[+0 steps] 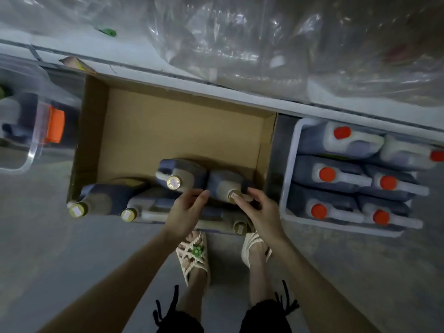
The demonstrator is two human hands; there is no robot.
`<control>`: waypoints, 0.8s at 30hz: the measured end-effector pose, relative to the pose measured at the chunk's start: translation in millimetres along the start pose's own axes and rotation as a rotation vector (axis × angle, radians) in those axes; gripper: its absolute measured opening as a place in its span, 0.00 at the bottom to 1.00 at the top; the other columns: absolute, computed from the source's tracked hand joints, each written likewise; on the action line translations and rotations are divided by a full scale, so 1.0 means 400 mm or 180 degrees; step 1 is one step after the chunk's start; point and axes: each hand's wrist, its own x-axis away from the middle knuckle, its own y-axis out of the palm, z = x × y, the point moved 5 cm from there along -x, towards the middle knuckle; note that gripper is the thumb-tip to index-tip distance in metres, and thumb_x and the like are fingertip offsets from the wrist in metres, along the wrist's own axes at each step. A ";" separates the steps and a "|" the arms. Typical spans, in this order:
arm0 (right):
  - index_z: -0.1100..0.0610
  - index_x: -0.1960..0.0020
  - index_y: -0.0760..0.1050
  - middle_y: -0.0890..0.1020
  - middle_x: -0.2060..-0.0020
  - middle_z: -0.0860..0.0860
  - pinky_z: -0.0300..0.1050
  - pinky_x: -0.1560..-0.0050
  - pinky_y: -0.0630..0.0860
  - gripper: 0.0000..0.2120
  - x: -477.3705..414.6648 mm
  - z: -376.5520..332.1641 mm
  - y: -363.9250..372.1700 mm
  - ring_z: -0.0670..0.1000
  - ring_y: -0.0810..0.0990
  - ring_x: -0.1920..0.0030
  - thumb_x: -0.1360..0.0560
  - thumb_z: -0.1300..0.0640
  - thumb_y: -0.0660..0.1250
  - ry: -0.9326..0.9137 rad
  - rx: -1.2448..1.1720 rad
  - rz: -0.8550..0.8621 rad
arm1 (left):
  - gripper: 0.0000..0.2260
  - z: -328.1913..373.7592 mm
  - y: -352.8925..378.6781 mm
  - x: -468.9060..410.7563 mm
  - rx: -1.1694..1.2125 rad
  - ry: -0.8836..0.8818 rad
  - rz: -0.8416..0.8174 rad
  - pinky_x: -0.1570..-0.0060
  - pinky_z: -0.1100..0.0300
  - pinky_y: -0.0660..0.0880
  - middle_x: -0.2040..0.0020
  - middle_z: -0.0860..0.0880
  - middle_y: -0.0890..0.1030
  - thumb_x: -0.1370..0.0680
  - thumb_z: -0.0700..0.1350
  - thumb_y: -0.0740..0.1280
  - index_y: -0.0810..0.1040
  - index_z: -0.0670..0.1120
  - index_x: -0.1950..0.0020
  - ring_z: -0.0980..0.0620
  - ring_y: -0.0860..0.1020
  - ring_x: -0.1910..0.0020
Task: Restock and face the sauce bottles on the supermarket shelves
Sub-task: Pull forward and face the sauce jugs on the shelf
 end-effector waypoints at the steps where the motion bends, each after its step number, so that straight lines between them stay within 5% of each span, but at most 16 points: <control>1: 0.51 0.33 0.72 0.75 0.44 0.44 0.24 0.56 0.68 0.25 -0.009 0.004 0.003 0.42 0.73 0.43 0.27 0.44 0.71 -0.0023 0.0082 0.0003 | 0.08 -0.010 0.004 -0.007 0.0038 -0.0022 0.0025 0.49 0.57 0.74 0.50 0.48 0.81 0.20 0.51 0.62 0.77 0.49 0.47 0.52 0.79 0.47; 8: 0.49 0.31 0.70 0.74 0.43 0.45 0.21 0.58 0.66 0.28 -0.062 -0.005 0.020 0.43 0.72 0.44 0.28 0.44 0.71 -0.0223 0.0503 -0.0285 | 0.04 -0.028 0.013 -0.025 0.0199 0.0018 0.0048 0.53 0.64 0.73 0.52 0.49 0.81 0.20 0.50 0.61 0.75 0.54 0.51 0.54 0.79 0.50; 19: 0.51 0.29 0.70 0.75 0.39 0.49 0.33 0.52 0.70 0.30 -0.064 -0.054 0.014 0.46 0.74 0.42 0.29 0.45 0.72 -0.0039 0.0032 -0.0527 | 0.06 0.025 -0.018 0.019 0.0188 0.0094 -0.0034 0.59 0.70 0.73 0.51 0.46 0.80 0.19 0.49 0.60 0.75 0.50 0.49 0.54 0.78 0.52; 24: 0.56 0.42 0.77 0.81 0.59 0.47 0.31 0.58 0.73 0.15 0.009 -0.169 -0.084 0.42 0.78 0.58 0.27 0.53 0.72 -0.0153 -0.0354 -0.0183 | 0.08 0.121 -0.010 0.074 0.0223 0.0161 -0.0122 0.58 0.71 0.74 0.51 0.46 0.80 0.19 0.48 0.60 0.75 0.46 0.46 0.56 0.77 0.53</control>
